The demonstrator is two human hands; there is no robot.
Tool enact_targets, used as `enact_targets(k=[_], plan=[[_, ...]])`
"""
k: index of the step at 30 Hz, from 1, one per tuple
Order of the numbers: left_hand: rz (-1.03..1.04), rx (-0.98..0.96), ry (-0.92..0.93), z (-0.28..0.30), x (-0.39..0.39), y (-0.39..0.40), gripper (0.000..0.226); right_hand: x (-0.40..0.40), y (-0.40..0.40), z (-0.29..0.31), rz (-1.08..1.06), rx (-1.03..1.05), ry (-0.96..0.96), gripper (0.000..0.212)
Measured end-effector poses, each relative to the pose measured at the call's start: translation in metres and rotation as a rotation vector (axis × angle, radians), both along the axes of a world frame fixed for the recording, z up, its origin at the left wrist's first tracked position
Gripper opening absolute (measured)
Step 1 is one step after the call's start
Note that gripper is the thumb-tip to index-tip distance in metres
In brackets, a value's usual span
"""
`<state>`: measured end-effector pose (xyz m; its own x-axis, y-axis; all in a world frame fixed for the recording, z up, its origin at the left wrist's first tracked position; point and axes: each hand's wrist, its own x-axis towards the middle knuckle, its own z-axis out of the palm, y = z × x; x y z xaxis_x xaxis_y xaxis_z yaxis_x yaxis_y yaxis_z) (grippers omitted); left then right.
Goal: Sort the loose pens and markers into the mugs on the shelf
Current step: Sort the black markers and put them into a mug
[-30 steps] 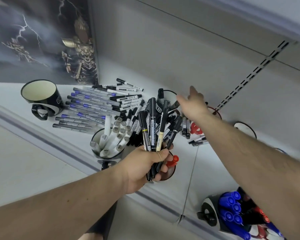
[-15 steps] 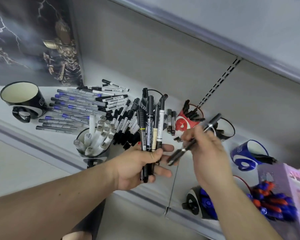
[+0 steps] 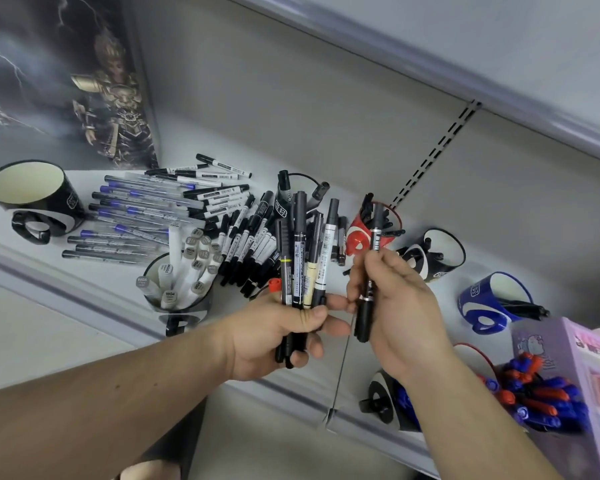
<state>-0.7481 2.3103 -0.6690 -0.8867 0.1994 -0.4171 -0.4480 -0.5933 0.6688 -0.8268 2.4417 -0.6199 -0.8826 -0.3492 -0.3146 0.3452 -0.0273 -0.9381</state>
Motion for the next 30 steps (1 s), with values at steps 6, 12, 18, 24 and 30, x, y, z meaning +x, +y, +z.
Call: enact_targets(k=[6,12,18,24,30], plan=[[-0.075,0.034,0.029,0.000,0.001,0.004,0.018,0.012,-0.008,0.002,0.033,0.115,0.013,0.030],[-0.145,0.071,0.129,0.003,0.002,0.004,0.020,0.021,-0.009,0.016,0.231,0.177,0.011,0.015],[-0.052,0.000,0.029,0.006,0.001,0.006,0.024,0.009,-0.002,0.018,0.010,0.063,0.087,0.027],[0.048,-0.040,-0.012,0.006,0.000,0.008,0.020,0.003,0.004,0.007,-0.078,0.029,0.106,0.029],[0.170,-0.008,-0.111,0.004,-0.001,0.006,0.025,-0.003,0.015,0.002,-0.170,-0.009,0.020,0.023]])
